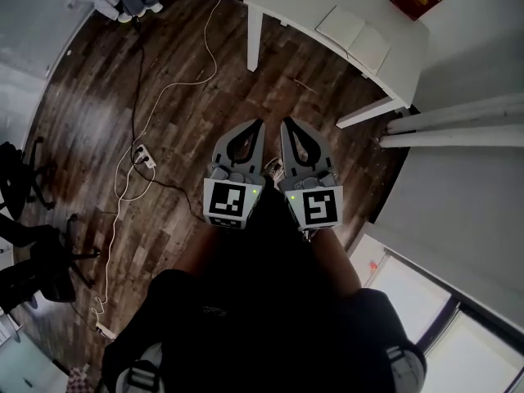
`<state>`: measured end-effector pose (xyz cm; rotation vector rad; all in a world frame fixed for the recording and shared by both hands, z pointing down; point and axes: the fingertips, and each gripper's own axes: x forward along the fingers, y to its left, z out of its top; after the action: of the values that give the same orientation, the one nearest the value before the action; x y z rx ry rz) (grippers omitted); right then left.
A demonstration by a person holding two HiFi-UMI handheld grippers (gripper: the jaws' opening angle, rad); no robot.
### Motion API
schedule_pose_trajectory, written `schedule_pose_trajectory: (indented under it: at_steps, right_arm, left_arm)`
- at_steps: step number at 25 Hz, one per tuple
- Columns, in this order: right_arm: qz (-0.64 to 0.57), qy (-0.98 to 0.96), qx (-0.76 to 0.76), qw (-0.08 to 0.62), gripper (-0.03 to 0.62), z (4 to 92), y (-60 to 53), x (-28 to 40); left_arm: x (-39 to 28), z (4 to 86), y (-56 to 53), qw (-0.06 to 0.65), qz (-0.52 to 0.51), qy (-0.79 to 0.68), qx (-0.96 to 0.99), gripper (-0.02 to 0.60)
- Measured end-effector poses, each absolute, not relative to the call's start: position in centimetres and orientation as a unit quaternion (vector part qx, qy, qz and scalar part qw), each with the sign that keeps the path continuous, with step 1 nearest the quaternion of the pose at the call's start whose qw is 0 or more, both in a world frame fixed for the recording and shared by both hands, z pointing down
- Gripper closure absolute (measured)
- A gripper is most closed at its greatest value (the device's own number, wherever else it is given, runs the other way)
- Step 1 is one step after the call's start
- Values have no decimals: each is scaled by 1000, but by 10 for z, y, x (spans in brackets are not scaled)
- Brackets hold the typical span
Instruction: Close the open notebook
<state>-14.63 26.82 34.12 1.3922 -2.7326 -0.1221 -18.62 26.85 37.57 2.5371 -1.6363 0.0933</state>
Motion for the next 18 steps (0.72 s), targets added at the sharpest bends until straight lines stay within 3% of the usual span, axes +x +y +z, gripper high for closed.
schedule_pose_trajectory:
  at_steps: [8,18]
  right_arm:
    - [-37,-900,434,17,572,328,147,-145]
    - [3,-871,490,27,571,359,59,-56]
  left_arm:
    - [-182,369,153,66,65,-550,830,579]
    - [-99,404,66,85,123,-485,862,578]
